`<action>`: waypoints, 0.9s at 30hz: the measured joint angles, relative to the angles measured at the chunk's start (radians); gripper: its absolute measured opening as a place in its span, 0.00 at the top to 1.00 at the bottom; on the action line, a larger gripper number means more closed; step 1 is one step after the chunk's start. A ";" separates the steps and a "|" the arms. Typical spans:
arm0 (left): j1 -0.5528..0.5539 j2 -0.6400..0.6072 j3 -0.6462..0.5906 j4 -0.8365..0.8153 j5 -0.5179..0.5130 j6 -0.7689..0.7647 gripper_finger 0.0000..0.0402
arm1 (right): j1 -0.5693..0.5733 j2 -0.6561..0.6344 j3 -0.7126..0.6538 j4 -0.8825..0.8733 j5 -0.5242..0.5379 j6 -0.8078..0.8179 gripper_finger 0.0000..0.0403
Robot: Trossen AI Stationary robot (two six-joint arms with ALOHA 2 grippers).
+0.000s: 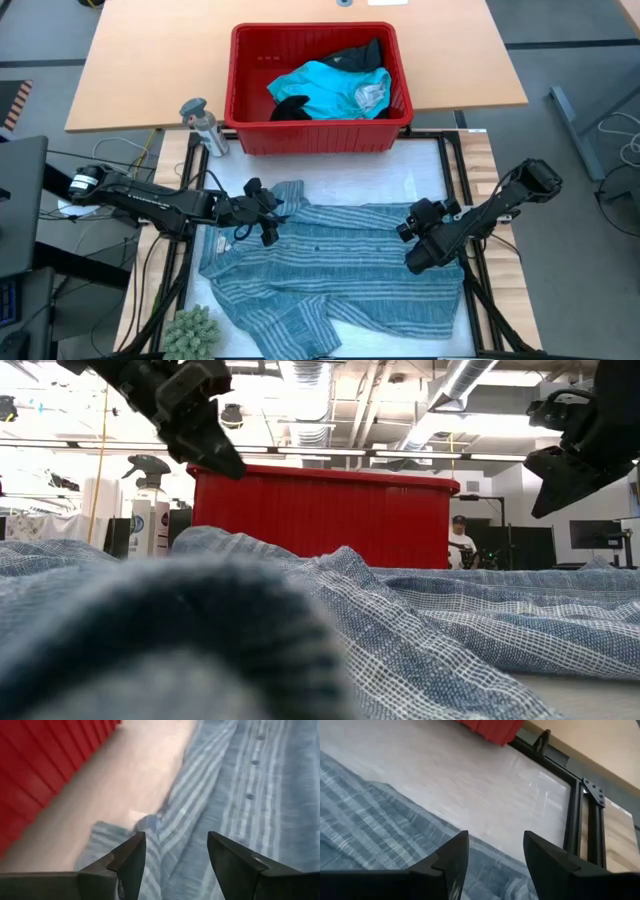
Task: Fold Laundry from Bin
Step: Fold the patterned blue shirt
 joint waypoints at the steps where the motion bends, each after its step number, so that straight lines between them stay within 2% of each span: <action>1: 0.001 -0.001 0.000 -0.020 0.005 -0.004 0.50 | -0.001 0.001 0.000 0.010 0.001 -0.023 0.47; 6: 0.015 0.006 -0.009 -0.041 -0.062 0.010 0.49 | -0.024 0.000 -0.048 0.129 -0.003 -0.113 0.48; 9: 0.081 0.006 -0.017 -0.017 -0.054 0.051 0.49 | -0.044 0.000 -0.080 0.212 -0.004 -0.183 0.48; 13: 0.203 0.006 -0.017 -0.021 0.025 0.065 0.49 | -0.069 0.000 -0.090 0.263 -0.008 -0.248 0.48; 17: 0.319 0.006 -0.018 -0.023 0.147 0.043 0.49 | -0.080 0.000 -0.090 0.276 -0.028 -0.291 0.48; 21: 0.426 0.007 -0.019 -0.090 0.199 -0.002 0.49 | -0.076 0.000 -0.090 0.274 -0.030 -0.292 0.48; 25: 0.485 0.007 -0.020 -0.105 0.336 -0.019 0.49 | -0.076 0.000 -0.090 0.271 -0.030 -0.295 0.48; 27: 0.493 0.007 -0.024 -0.096 0.370 -0.018 0.49 | -0.076 0.000 -0.090 0.271 -0.030 -0.295 0.48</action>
